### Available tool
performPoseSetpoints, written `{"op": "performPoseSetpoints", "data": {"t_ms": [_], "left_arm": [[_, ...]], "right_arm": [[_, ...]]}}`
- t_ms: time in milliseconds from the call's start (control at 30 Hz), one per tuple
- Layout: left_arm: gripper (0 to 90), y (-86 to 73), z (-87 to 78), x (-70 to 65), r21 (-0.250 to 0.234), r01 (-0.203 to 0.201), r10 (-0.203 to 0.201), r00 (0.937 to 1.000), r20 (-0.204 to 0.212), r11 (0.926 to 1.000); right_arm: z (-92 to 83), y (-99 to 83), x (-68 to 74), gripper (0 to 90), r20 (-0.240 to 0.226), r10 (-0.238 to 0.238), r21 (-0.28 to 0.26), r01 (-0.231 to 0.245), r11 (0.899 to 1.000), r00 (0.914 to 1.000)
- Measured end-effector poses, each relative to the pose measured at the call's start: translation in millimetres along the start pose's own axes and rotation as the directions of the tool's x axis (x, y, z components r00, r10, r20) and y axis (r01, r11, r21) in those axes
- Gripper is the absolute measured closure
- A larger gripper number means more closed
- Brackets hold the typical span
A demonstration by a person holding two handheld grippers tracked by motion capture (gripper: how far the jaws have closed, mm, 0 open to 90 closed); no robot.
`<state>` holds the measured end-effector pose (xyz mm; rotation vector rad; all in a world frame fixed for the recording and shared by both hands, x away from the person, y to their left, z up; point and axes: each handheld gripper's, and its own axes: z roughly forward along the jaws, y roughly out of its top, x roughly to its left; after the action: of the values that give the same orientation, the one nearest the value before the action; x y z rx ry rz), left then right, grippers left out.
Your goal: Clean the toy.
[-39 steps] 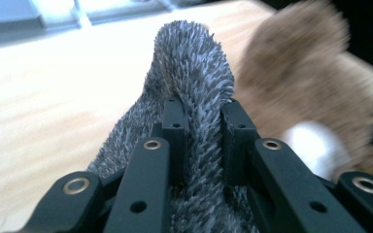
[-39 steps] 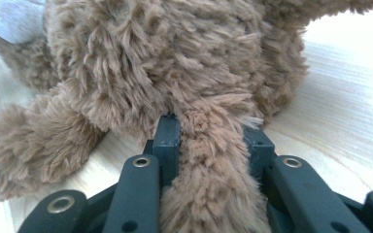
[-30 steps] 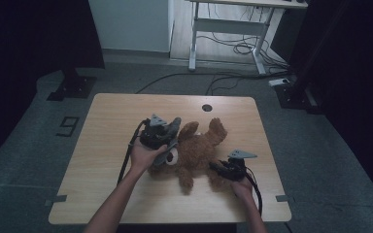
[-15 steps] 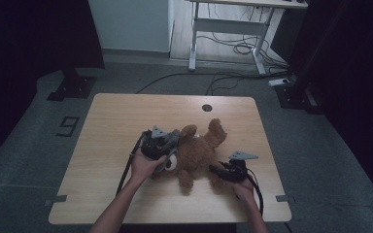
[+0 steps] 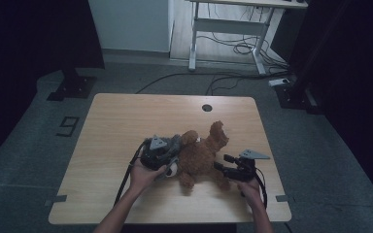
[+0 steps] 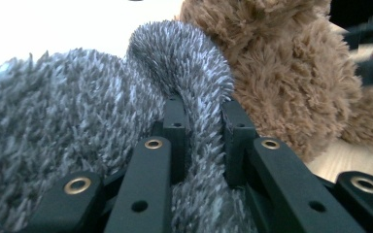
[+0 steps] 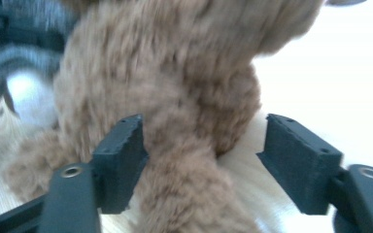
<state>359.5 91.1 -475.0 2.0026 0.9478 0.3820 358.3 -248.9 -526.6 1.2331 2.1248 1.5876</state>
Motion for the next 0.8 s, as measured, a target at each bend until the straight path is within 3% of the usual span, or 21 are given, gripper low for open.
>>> {"op": "performPoseSetpoints", "data": {"t_ms": [100, 233, 367, 467, 567, 667, 733, 800], "left_arm": [[76.3, -4.2, -1.4, -8.6, -0.01, 0.009, -0.009, 0.9997, 0.024, 0.9999], [76.3, -10.4, -3.1, -21.8, -0.018, -0.049, 0.049, 0.9987, 0.012, 0.9986], [76.3, -16.8, -7.5, -25.1, -0.027, -0.053, 0.054, 0.9981, 0.032, 0.9982], [76.3, -20.9, -9.8, -28.8, -0.032, -0.056, 0.057, 0.9973, 0.045, 0.9979], [76.3, -23.9, -11.4, -31.2, -0.033, -0.047, 0.05, 0.9967, 0.064, 0.9983], [76.1, -24.0, -13.5, -31.1, -0.029, -0.033, 0.035, 0.9963, 0.078, 0.999], [75.8, -21.2, -16.1, -30.3, -0.02, -0.018, 0.02, 0.996, 0.088, 0.9996], [75.1, -14.6, -20.6, -28.6, -0.01, -0.006, 0.007, 0.9952, 0.098, 0.9999]], "right_arm": [[-9.2, 7.9, 1.9, 23.3, 0.027, -0.011, -0.048, 0.012, 0.999, 0.9996], [-15.9, 16.1, 3.4, 19.0, 0.046, -0.01, -0.081, 0.014, 0.997, 0.9989], [-14.8, 21.2, 1.8, 17.6, 0.066, 0.008, -0.108, -0.001, 0.994, 0.9978], [-11.1, 22.7, 1.7, 18.7, 0.055, 0.016, -0.122, -0.009, 0.993, 0.9984], [-9.7, 23.8, 3.8, 25.7, 0.029, 0.016, -0.152, -0.011, 0.988, 0.9994], [-12.5, 22.2, 6.5, 45.7, 0.014, -0.023, -0.186, 0.025, 0.982, 0.9996], [-12.7, 19.8, 8.4, 56.6, 0.007, -0.038, -0.184, 0.039, 0.982, 0.9993], [-12.0, 15.7, 10.6, 61.3, 0.006, -0.073, -0.168, 0.073, 0.983, 0.9973]]}}
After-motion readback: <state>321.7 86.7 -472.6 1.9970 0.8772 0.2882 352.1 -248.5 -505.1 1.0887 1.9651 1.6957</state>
